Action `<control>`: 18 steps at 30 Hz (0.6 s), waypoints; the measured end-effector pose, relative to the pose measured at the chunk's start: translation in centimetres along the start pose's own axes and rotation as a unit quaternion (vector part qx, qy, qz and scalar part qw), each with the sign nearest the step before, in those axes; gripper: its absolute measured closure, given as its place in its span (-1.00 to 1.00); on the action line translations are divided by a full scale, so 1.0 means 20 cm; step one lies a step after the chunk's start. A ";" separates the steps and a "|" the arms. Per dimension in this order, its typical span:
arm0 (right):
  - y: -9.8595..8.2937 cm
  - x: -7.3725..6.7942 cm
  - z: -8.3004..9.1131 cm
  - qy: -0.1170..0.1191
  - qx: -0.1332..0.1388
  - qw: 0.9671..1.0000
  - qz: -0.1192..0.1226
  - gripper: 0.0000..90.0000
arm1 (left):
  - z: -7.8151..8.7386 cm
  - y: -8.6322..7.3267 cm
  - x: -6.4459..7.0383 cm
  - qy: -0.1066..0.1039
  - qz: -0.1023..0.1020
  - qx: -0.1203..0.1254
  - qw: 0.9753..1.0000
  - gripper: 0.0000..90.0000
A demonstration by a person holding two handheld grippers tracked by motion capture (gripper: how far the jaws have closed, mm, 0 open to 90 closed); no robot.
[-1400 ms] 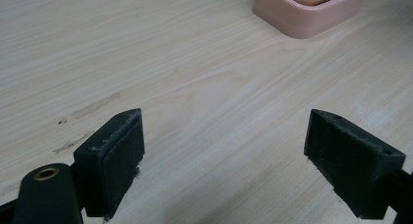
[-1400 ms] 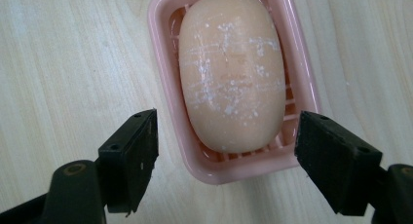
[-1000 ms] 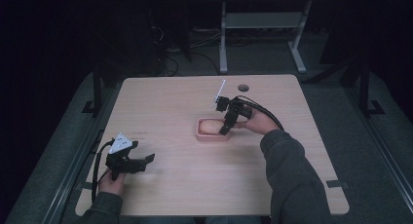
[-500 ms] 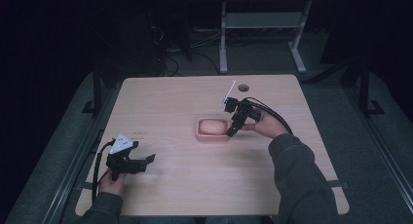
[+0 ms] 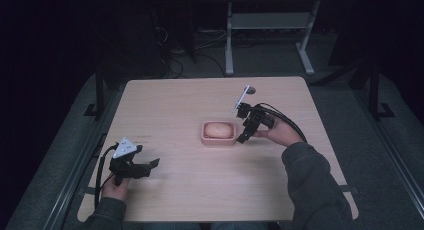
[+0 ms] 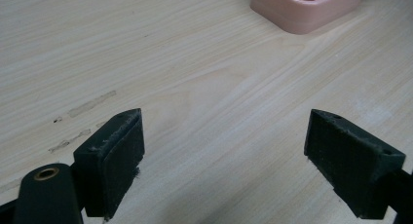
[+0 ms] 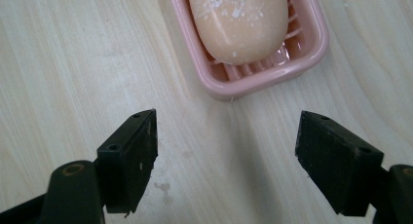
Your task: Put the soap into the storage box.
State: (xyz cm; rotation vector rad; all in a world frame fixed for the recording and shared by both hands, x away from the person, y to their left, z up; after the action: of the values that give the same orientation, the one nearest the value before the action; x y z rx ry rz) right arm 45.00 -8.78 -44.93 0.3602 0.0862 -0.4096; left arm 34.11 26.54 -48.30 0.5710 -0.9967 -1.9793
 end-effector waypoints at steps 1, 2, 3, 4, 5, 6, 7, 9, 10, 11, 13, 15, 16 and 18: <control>-0.01 0.00 0.00 0.000 -0.001 1.000 -0.001 -0.49 | 0.00 0.00 0.00 0.000 0.000 -0.001 1.000 -0.68; -0.01 0.00 0.00 0.001 0.000 1.000 -0.003 -0.49 | 0.00 0.00 0.00 0.000 -0.001 -0.002 1.000 -0.68; -0.03 0.00 0.00 0.001 0.001 1.000 -0.004 -0.49 | 0.00 0.00 0.00 0.000 0.000 0.000 1.000 -0.68; -0.03 0.00 0.01 0.000 -0.003 1.000 -0.004 -0.49 | 0.00 0.00 0.00 0.000 0.000 0.000 1.000 -0.68; -0.04 0.00 0.01 0.001 -0.003 1.000 -0.005 -0.50 | 0.00 0.00 0.00 0.000 0.000 0.000 1.000 -0.68; -0.04 -0.01 0.01 0.001 -0.005 1.000 -0.006 -0.50 | 0.00 0.00 0.00 0.000 0.001 0.000 1.000 -0.68; -0.04 -0.01 0.01 0.001 -0.005 1.000 -0.006 -0.50 | 0.00 0.00 0.00 0.000 0.001 0.000 1.000 -0.68; -0.05 -0.01 0.02 -0.002 0.001 1.000 -0.005 -0.50 | 0.00 0.00 0.00 0.000 0.000 -0.001 1.000 -0.68; -0.05 -0.01 0.02 -0.002 0.001 1.000 -0.005 -0.50 | 0.00 0.00 0.00 0.000 0.000 -0.001 1.000 -0.68; -0.06 -0.02 0.03 0.000 0.006 1.000 -0.008 -0.50 | 0.00 0.00 0.00 0.000 0.000 -0.001 1.000 -0.68; -0.07 -0.02 0.03 0.000 0.006 1.000 -0.008 -0.50 | 0.00 0.00 0.00 0.000 -0.002 -0.003 1.000 -0.68; -0.10 -0.02 0.03 0.000 0.006 1.000 -0.011 -0.50 | 0.00 0.00 0.00 0.000 -0.004 -0.004 1.000 -0.68; -0.10 -0.02 0.03 0.000 0.006 1.000 -0.011 -0.50 | 0.00 0.00 0.00 0.000 -0.004 -0.004 1.000 -0.68; -0.12 -0.02 0.02 0.002 0.005 1.000 -0.014 -0.50 | 0.00 0.00 0.00 0.000 -0.005 -0.004 1.000 -0.68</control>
State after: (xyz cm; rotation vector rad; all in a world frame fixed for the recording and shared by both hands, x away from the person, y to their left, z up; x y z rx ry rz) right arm 43.78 -10.81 -45.26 0.3706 0.0921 -0.4367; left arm 34.10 26.60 -48.37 0.5724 -0.9874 -1.9917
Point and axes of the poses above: each handheld gripper's, and its own axes: z roughly backward along the jaws, y roughly out of its top, x roughly to its right, the point moved 6 cm from there along -z, roughly forward along the jaws, and after that the axes turned 4 degrees about y, right-handed, at the moved point
